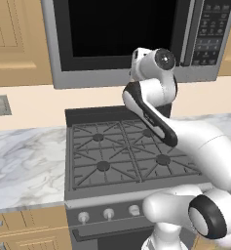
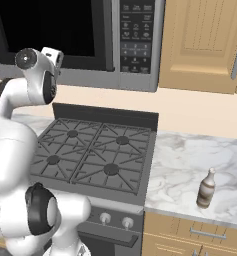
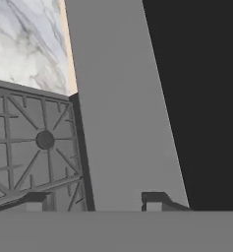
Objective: Place the microwavable item in the microwave. Then, close the microwave door and press the start button.
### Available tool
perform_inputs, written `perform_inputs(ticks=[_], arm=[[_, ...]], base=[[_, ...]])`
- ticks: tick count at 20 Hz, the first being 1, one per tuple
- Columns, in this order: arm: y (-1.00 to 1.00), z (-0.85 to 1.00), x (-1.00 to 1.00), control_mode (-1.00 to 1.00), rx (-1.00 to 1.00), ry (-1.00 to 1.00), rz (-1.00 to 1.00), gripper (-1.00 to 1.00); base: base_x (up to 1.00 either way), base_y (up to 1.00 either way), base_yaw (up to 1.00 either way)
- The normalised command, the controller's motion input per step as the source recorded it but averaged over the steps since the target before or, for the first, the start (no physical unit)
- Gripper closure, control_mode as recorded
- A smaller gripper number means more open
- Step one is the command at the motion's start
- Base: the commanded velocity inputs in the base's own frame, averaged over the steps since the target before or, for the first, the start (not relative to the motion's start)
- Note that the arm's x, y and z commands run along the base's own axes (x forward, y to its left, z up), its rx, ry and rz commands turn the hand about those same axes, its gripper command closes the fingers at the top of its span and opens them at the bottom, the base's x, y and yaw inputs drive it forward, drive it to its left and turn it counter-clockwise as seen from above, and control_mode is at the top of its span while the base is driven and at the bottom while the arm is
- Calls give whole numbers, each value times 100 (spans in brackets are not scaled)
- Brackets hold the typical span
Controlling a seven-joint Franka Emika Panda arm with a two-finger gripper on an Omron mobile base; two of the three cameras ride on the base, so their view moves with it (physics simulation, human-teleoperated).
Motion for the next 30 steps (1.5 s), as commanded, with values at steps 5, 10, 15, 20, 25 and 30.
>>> perform_inputs(ticks=[5, 10, 15, 20, 25, 30], arm=[[-9, 0, -72, -100, 0, -4, 11, -100], [-54, 0, -98, -100, 3, -13, 3, -100], [-100, 13, -53, -100, 9, -6, 0, -100], [-100, 18, -23, -100, 11, -2, 0, -100], [-100, 20, -2, -100, 12, 0, 0, -100], [-80, 12, 18, -100, 12, 0, 5, -100]], base=[[0, 0, 0], [0, 0, 0], [0, 0, 0], [0, 0, 0], [0, 0, 0], [0, 0, 0]])
